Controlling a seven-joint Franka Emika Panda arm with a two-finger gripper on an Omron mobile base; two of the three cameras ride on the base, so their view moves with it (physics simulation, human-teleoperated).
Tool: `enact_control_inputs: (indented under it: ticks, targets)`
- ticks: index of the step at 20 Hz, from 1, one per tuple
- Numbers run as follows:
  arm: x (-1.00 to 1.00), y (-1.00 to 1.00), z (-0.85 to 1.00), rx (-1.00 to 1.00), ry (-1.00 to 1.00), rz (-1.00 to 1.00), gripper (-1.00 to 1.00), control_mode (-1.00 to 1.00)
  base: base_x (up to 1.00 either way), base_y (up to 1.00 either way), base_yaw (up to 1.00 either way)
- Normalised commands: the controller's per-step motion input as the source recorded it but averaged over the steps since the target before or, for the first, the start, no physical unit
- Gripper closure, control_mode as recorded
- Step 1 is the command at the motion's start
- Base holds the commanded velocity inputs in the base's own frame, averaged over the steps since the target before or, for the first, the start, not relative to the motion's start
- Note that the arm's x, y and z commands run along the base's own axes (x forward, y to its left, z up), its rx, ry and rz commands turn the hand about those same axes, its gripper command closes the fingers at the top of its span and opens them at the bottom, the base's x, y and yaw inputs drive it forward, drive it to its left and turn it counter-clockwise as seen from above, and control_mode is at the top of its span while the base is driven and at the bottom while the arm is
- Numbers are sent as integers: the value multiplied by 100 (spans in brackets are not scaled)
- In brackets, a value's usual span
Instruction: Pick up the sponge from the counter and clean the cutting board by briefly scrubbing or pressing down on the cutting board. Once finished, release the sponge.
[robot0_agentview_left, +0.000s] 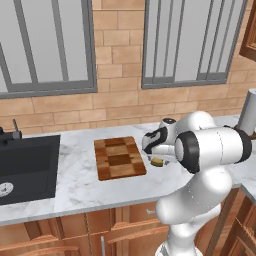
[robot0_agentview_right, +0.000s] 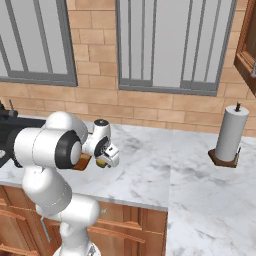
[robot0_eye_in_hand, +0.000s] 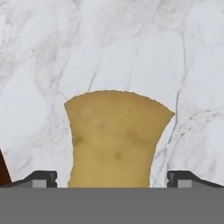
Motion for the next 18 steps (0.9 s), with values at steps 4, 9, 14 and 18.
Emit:
enact_control_inputs:
  ticks: [4, 9, 14, 18]
  targets:
    - [0, 0, 0, 0, 0, 0, -100, -100, 0, 0, 0]
    - [0, 0, 2, 0, 0, 0, -100, -100, 0, 0, 0]
    - [0, 0, 3, 0, 0, 0, -100, -100, 0, 0, 0]
    - [0, 0, 14, 0, 0, 0, -100, -100, 0, 0, 0]
